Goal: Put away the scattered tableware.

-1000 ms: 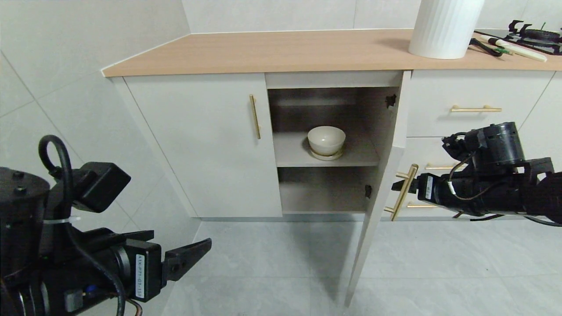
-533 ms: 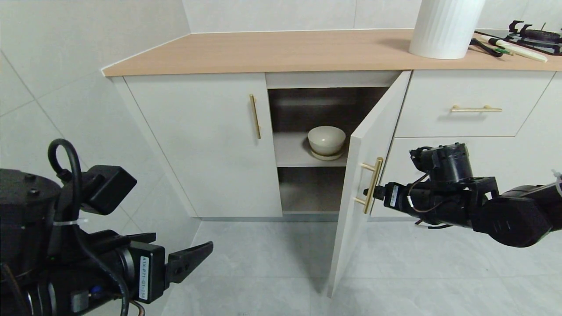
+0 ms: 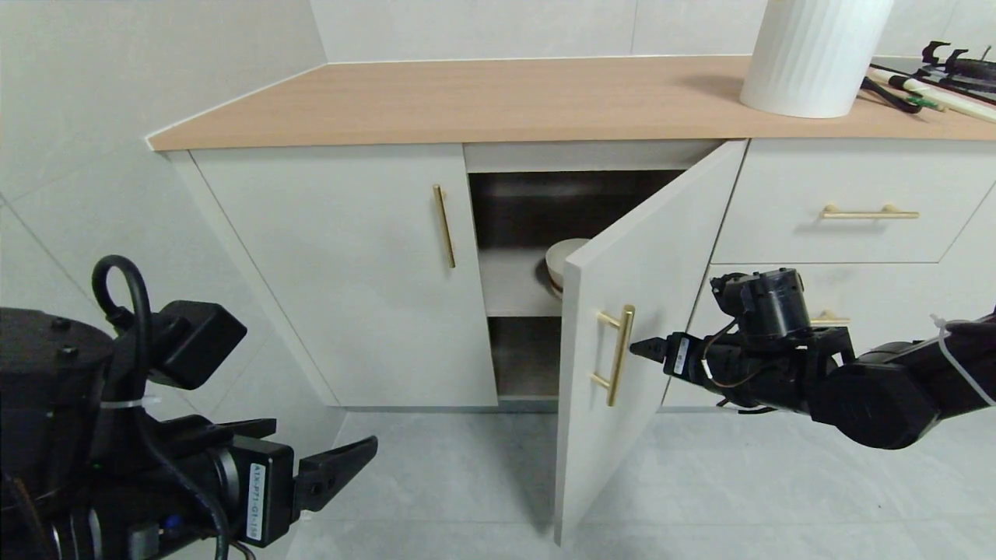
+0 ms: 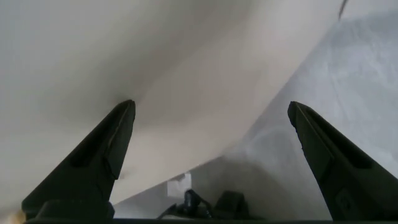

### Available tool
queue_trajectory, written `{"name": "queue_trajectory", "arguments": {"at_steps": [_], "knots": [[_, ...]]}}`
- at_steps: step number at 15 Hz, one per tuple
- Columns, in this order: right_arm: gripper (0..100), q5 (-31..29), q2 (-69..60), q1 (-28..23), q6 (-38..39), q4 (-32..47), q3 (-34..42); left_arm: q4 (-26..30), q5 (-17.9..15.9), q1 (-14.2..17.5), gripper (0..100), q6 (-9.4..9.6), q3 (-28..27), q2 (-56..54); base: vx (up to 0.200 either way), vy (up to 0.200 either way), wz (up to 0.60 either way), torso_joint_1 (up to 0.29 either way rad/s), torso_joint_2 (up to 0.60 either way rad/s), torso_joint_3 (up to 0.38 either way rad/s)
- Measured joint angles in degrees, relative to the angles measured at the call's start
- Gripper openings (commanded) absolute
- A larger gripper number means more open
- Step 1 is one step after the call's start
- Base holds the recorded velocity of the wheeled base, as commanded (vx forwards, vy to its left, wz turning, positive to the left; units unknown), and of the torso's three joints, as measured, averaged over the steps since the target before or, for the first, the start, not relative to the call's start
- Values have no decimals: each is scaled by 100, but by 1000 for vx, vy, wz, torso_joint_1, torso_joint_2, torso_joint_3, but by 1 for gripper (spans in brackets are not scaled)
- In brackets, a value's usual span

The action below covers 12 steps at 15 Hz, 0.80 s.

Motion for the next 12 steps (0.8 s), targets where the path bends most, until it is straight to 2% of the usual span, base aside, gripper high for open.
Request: {"name": "queue_trajectory", "arguments": {"at_steps": [2, 6, 9, 12], "knots": [[100, 0, 55, 4, 110, -77, 0, -6, 0, 0, 100, 2, 0, 26, 200, 0, 0, 5, 2, 0], [100, -11, 178, 15, 363, -422, -44, -6, 2, -6, 100, 11, 5, 67, 0, 0, 0, 0, 0, 0], [100, -132, 247, 6, 429, -506, -61, -6, 24, -11, 100, 185, 66, 100, 0, 0, 0, 0, 0, 0], [100, -411, 366, -20, 864, -496, -332, -20, 107, -11, 100, 216, 101, 96, 0, 0, 0, 0, 0, 0]]}}
